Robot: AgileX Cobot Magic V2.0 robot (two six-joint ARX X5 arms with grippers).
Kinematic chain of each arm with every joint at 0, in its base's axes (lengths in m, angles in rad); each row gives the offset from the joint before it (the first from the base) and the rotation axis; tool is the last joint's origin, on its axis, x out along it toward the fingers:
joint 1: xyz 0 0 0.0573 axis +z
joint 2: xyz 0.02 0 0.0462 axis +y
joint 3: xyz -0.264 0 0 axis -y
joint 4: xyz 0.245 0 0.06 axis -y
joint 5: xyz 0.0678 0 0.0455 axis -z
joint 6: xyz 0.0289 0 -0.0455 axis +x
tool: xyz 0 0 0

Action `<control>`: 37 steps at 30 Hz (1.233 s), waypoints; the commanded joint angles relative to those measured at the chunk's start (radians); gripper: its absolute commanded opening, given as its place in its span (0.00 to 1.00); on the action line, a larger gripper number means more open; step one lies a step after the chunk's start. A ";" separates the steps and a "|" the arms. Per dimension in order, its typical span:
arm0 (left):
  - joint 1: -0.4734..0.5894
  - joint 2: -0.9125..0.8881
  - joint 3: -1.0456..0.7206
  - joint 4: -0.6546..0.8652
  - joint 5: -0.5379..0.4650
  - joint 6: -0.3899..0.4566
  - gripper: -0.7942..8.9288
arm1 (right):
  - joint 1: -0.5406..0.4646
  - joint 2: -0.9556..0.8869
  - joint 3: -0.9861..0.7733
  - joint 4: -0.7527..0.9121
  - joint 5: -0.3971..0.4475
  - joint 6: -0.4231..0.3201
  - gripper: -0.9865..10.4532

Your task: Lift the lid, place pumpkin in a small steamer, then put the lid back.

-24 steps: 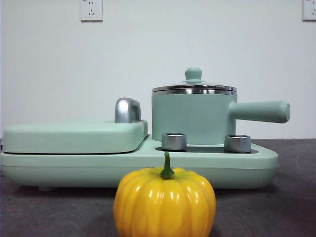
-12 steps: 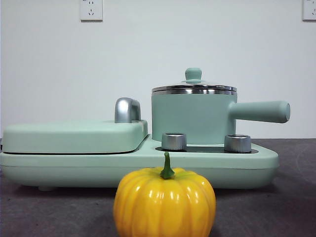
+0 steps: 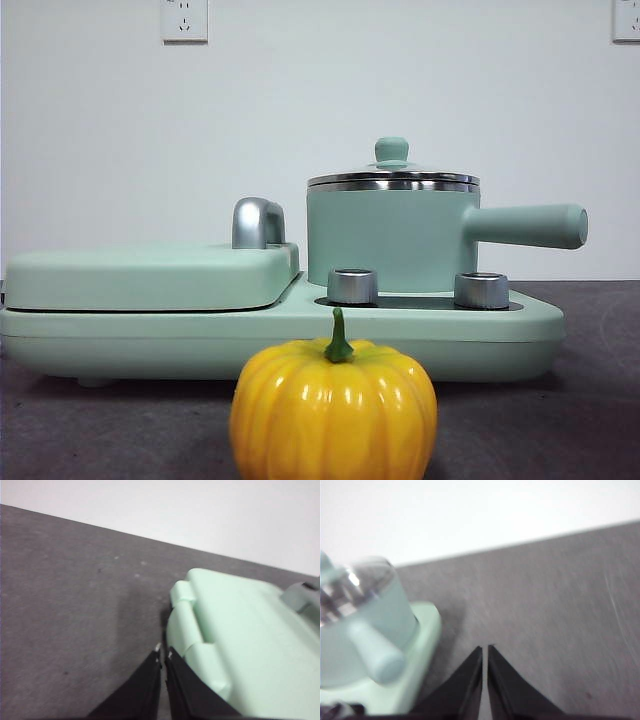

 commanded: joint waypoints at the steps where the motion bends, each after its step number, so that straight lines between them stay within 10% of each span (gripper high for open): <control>1: -0.016 0.028 0.049 0.008 0.006 -0.034 0.10 | 0.000 0.004 0.051 -0.007 -0.006 0.055 0.10; 11: -0.089 0.277 0.282 -0.015 0.063 -0.049 0.10 | 0.000 0.178 0.320 -0.164 -0.098 0.054 0.10; 26: -0.199 0.766 0.780 -0.263 0.444 0.031 0.10 | 0.000 0.569 0.754 -0.576 -0.446 -0.275 0.10; 37: -0.298 0.879 0.880 -0.275 0.465 0.175 0.10 | 0.013 0.666 0.856 -0.579 -0.533 -0.300 0.10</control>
